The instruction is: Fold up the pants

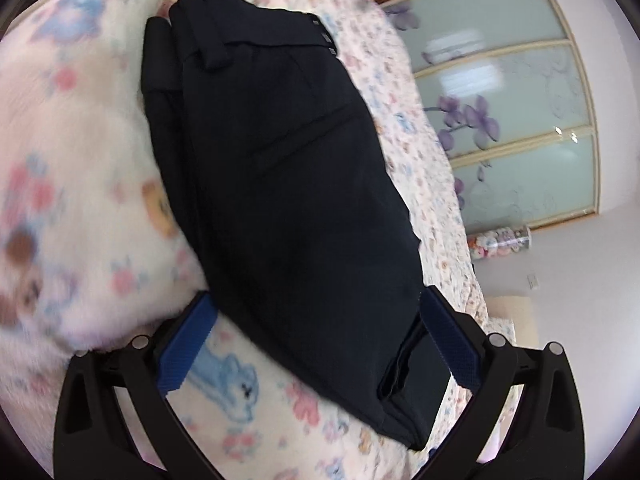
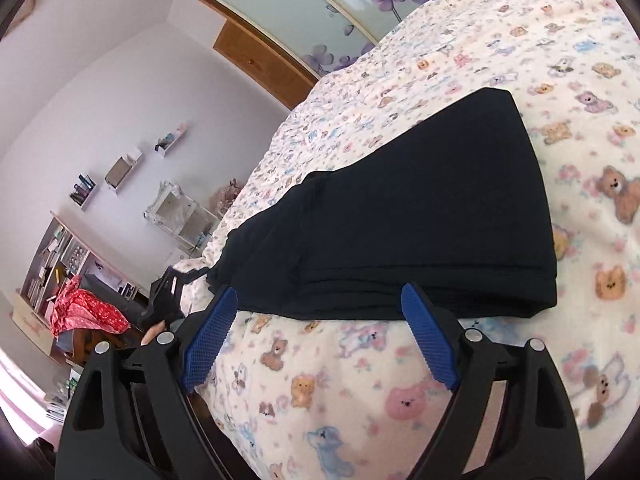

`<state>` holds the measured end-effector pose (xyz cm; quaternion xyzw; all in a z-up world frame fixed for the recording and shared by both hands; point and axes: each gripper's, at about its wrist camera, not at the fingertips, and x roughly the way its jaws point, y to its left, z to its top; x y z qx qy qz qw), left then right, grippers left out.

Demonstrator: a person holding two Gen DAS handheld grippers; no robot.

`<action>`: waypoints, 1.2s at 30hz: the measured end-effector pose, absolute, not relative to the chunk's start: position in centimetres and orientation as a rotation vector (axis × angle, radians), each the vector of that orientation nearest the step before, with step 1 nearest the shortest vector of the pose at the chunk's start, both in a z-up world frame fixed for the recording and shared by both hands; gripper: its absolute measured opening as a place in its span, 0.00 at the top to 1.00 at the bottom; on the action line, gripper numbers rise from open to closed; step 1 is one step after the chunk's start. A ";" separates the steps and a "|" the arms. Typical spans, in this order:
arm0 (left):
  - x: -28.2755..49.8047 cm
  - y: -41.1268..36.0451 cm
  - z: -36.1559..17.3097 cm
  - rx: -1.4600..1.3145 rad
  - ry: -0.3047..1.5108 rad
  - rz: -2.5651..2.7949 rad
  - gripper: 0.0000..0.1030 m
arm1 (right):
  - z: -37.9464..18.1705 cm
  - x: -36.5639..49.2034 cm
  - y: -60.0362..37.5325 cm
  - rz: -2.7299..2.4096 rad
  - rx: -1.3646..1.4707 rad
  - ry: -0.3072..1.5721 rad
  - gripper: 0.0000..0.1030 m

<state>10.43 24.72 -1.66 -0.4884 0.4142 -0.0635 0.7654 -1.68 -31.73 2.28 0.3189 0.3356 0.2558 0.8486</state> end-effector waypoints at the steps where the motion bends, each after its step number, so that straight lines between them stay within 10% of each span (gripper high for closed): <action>1: 10.7 24.9 -1.5 -1.078 0.901 -0.135 0.02 | 2.4 -1.8 -31.8 0.545 0.667 0.705 0.16; 12: 10.8 25.1 -0.3 -1.021 0.767 -0.079 0.15 | 2.5 -2.0 -30.8 0.589 0.648 0.715 0.16; 22: 11.7 28.6 -3.0 -1.227 0.766 0.046 0.82 | 2.7 -2.4 -30.3 0.592 0.631 0.708 0.16; 36: 12.6 13.1 13.2 -0.328 0.635 0.026 0.87 | 5.7 -4.5 -36.0 0.545 0.806 0.494 0.16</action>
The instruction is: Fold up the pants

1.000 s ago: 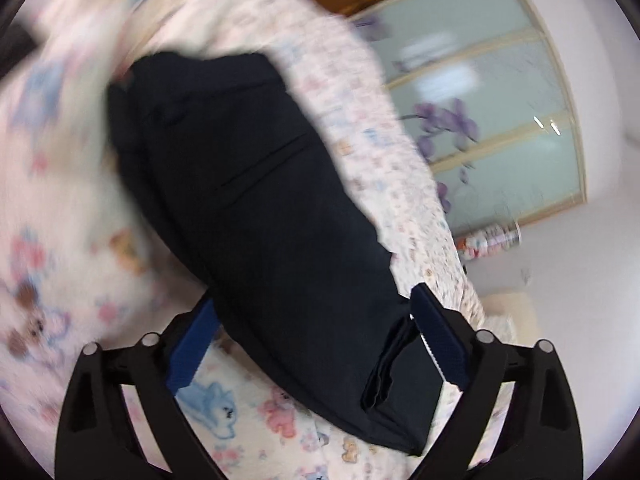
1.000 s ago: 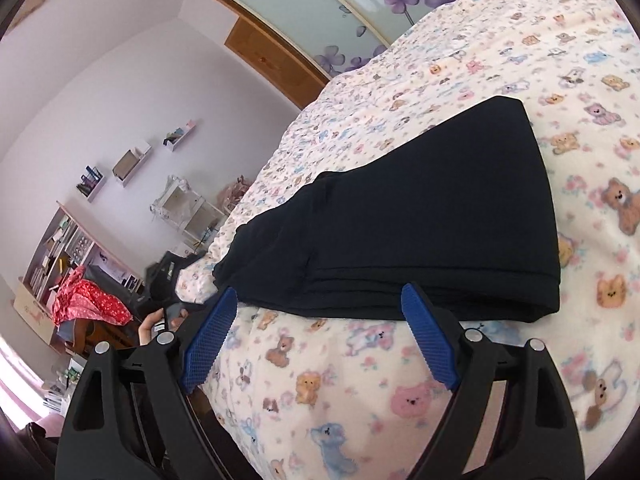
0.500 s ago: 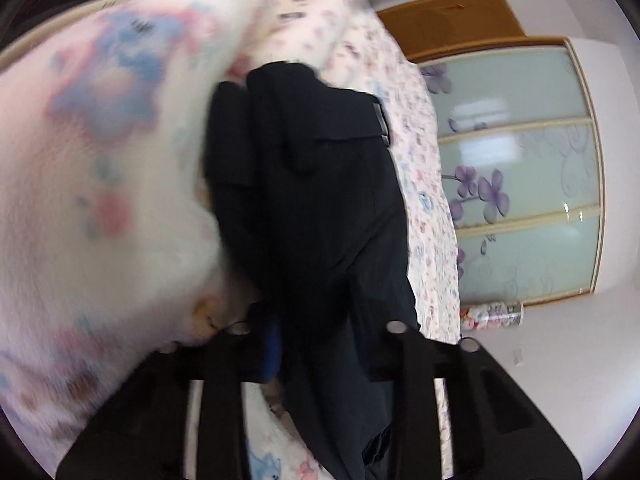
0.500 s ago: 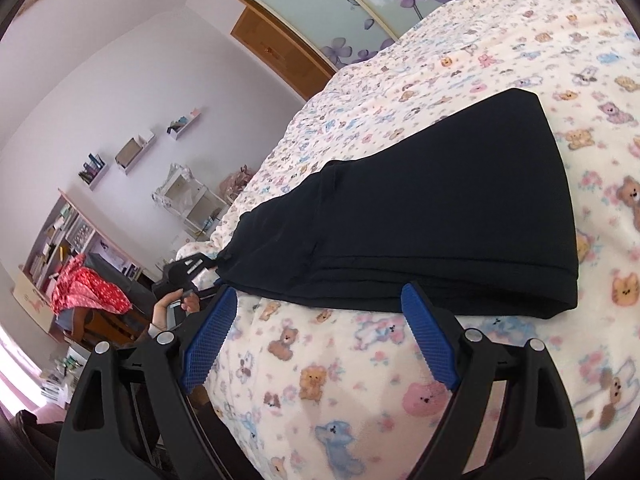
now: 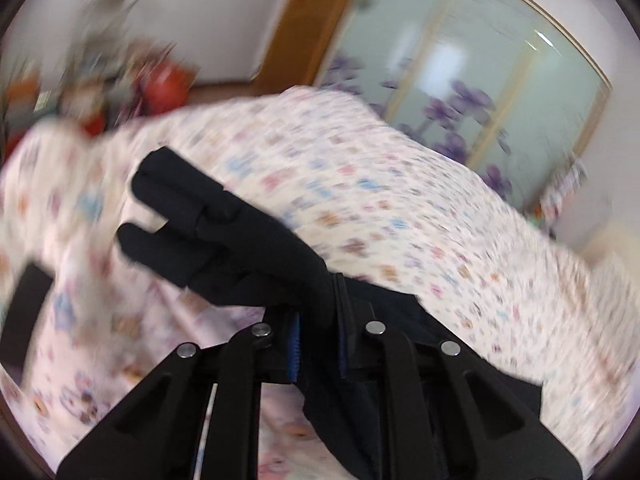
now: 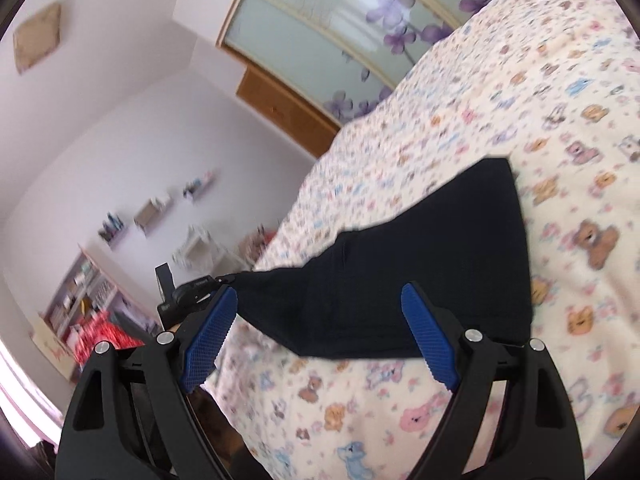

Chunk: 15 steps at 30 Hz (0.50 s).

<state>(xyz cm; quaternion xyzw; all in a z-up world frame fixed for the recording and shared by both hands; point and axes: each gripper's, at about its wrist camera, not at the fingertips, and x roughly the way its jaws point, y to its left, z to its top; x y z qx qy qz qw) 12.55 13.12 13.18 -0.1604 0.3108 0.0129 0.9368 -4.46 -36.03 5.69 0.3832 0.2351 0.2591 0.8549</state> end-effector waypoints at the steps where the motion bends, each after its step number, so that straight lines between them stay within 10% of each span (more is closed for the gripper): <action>1: 12.3 11.5 14.0 -0.288 0.624 0.005 0.87 | 5.9 -4.6 -36.4 0.542 0.819 0.479 0.16; 7: 9.8 -4.3 15.8 0.077 0.563 -0.261 0.87 | 6.5 -5.2 -38.9 0.498 0.885 0.398 0.16; 15: 3.4 -19.4 3.4 0.505 0.733 -0.585 0.85 | 6.0 -5.8 -42.5 0.385 0.945 0.350 0.16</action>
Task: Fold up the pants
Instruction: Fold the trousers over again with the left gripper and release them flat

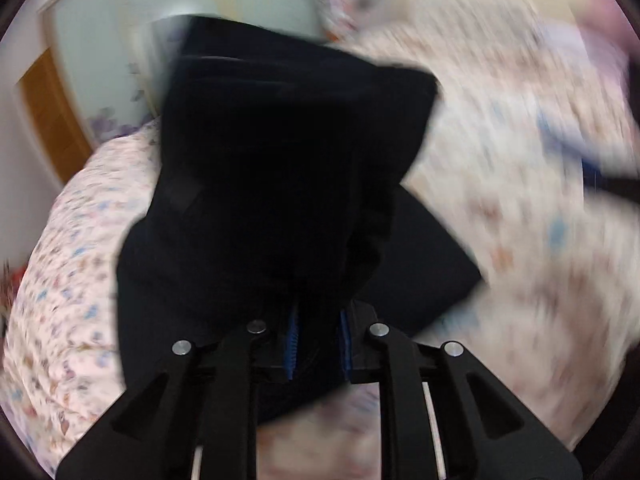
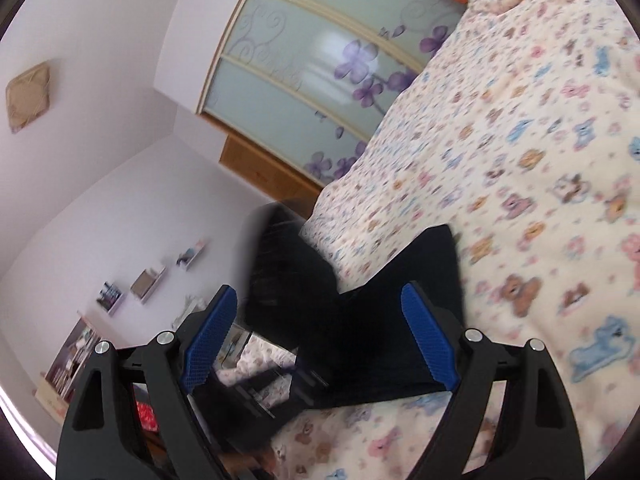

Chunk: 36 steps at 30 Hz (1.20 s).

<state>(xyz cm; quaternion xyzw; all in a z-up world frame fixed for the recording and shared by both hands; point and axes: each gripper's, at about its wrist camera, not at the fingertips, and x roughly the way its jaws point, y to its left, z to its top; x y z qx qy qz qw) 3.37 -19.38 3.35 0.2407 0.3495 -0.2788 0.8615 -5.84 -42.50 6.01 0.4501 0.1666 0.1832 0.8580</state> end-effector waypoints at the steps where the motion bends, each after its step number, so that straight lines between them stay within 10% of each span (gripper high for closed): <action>1: 3.1 -19.7 2.2 0.511 0.758 -0.590 0.83 | 5.8 -5.9 -42.8 0.378 0.953 0.349 0.16; 9: 2.9 -19.2 1.1 0.473 0.760 -0.583 0.78 | 4.2 -5.4 -44.1 0.339 1.016 0.409 0.16; 11: 2.0 -19.3 1.0 0.485 0.758 -0.603 0.61 | 3.1 -4.6 -43.8 0.363 1.054 0.473 0.16; 13: 1.0 -18.3 1.5 0.416 0.766 -0.665 0.23 | 2.3 -4.0 -43.5 0.403 1.090 0.514 0.16; 31: 2.8 -5.9 5.8 -0.069 0.673 -0.343 0.02 | 4.3 -0.8 -36.3 0.576 0.834 0.432 0.09; 36: 3.0 -5.2 4.9 -0.047 0.701 -0.318 0.02 | -1.0 1.5 -36.6 0.350 0.837 0.735 0.06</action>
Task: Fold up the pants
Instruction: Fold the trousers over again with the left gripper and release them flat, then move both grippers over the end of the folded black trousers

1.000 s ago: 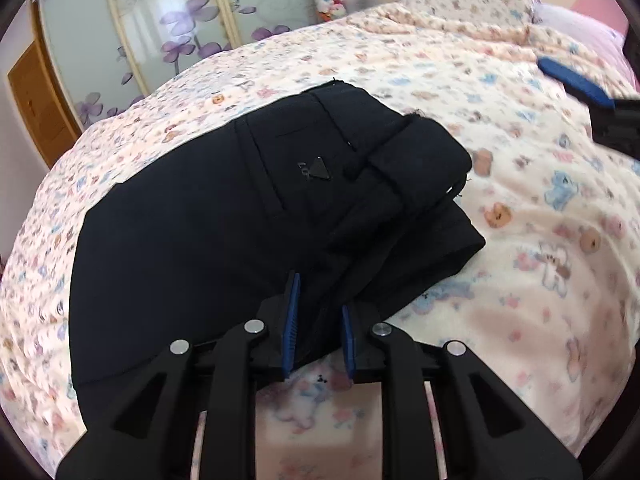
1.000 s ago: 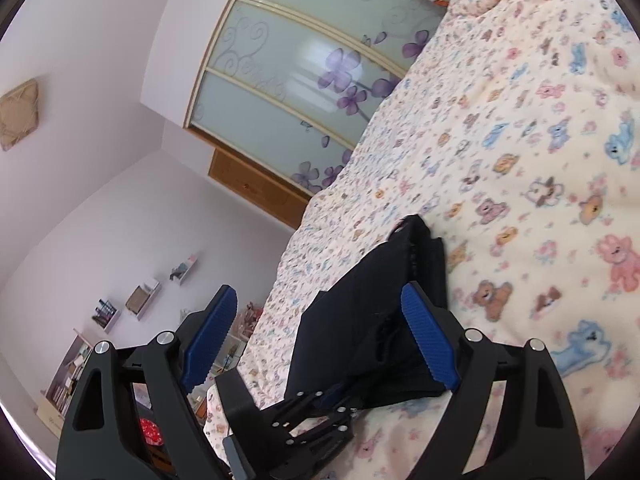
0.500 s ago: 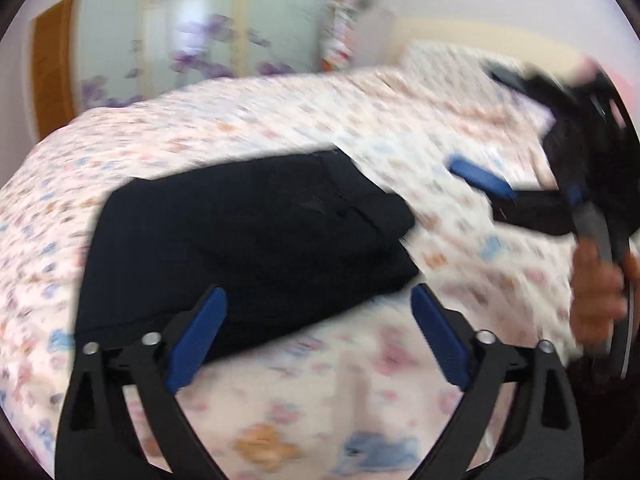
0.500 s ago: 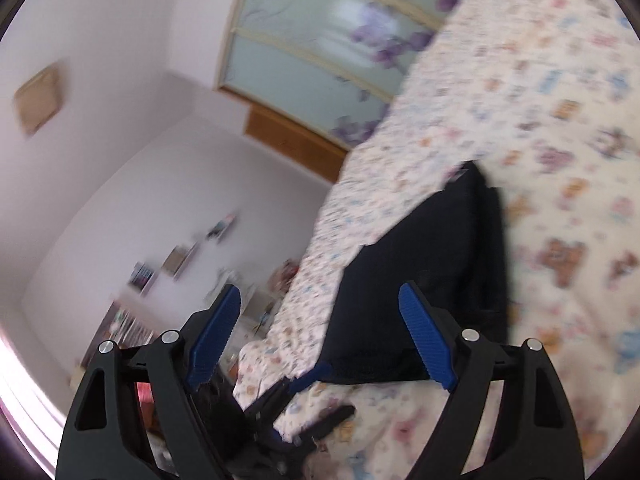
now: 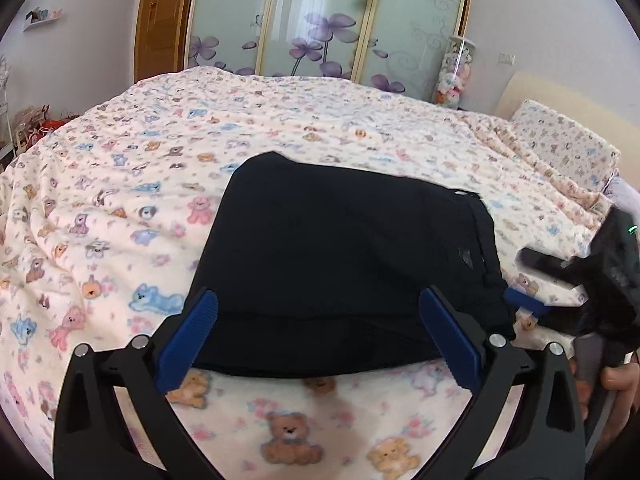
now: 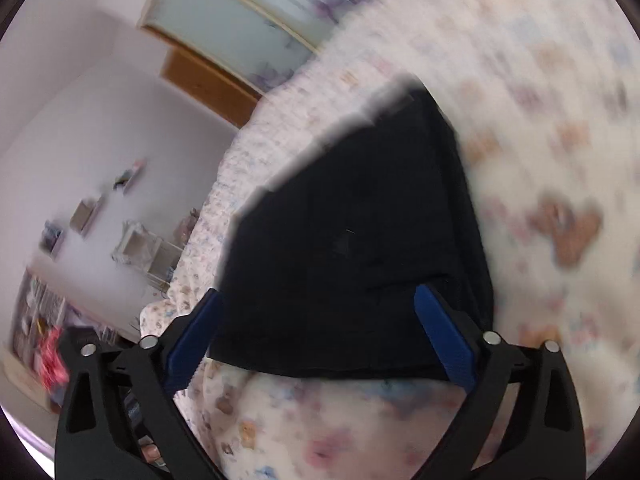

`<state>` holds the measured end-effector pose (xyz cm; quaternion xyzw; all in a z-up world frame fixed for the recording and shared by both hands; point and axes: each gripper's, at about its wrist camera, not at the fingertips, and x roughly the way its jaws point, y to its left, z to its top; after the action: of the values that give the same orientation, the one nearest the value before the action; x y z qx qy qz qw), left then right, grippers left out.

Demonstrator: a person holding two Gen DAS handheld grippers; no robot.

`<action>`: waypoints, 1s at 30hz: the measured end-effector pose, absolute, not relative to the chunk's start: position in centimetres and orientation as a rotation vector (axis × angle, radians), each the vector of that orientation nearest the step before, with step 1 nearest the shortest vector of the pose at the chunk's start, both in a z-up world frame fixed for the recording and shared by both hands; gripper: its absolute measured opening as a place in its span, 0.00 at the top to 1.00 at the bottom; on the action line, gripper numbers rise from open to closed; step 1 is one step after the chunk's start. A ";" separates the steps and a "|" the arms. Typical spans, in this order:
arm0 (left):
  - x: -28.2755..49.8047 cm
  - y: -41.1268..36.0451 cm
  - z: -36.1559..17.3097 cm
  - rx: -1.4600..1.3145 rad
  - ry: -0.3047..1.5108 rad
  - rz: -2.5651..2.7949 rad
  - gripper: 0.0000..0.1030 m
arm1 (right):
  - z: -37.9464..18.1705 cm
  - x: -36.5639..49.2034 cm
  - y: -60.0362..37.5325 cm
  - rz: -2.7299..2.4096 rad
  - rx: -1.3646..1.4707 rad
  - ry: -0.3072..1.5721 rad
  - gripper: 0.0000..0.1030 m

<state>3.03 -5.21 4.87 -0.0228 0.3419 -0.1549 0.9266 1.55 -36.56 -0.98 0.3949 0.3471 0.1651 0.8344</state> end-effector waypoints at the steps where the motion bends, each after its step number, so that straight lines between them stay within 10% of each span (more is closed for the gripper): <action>1: 2.9 -5.1 4.8 -0.037 0.699 -0.314 0.02 | -1.1 1.2 -37.0 0.356 0.870 0.720 0.08; 30: 1.9 -8.7 3.1 0.385 0.629 -0.117 0.02 | 3.3 -1.4 -36.5 0.549 0.827 0.475 0.07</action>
<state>1.87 -8.66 3.08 0.1881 0.3072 -0.0570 0.9311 -1.39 -36.46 3.33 0.3931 0.2257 0.2607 0.8524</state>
